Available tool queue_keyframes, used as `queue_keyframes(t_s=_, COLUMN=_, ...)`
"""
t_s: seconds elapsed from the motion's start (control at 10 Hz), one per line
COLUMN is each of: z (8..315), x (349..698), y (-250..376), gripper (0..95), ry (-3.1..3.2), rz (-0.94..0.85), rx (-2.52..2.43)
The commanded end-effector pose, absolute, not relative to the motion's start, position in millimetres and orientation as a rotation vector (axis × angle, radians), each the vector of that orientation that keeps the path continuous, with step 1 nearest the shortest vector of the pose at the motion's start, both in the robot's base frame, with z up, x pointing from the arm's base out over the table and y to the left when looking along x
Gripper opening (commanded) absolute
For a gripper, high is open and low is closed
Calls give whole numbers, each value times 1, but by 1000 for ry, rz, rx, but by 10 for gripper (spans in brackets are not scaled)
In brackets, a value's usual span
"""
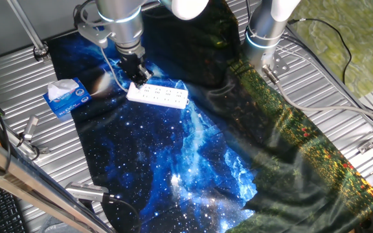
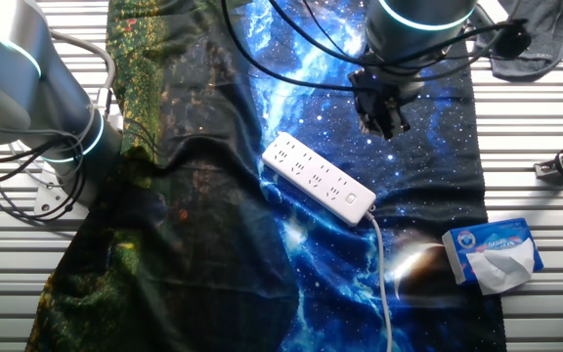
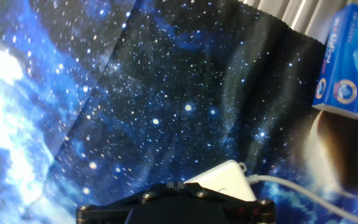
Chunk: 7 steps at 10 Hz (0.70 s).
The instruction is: Turn off the power strip by pressing the button
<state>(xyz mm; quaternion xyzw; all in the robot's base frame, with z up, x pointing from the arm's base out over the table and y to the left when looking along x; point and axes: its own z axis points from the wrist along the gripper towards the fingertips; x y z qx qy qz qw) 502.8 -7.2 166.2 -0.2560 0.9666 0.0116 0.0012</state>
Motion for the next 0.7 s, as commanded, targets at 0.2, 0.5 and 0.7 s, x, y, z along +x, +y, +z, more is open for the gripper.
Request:
queue_keyframes(t_s=0.2, z=173, x=511, y=-30, gripper=190, ry=3010, rz=1, rx=-962)
queue_keyframes(t_s=0.5, z=165, x=519, y=-51, gripper=190, ry=3004, rz=8, rx=-998)
queue_keyframes(t_s=0.7, z=160, x=525, y=-65, gripper=380, ry=2990, rz=17, rx=-1038)
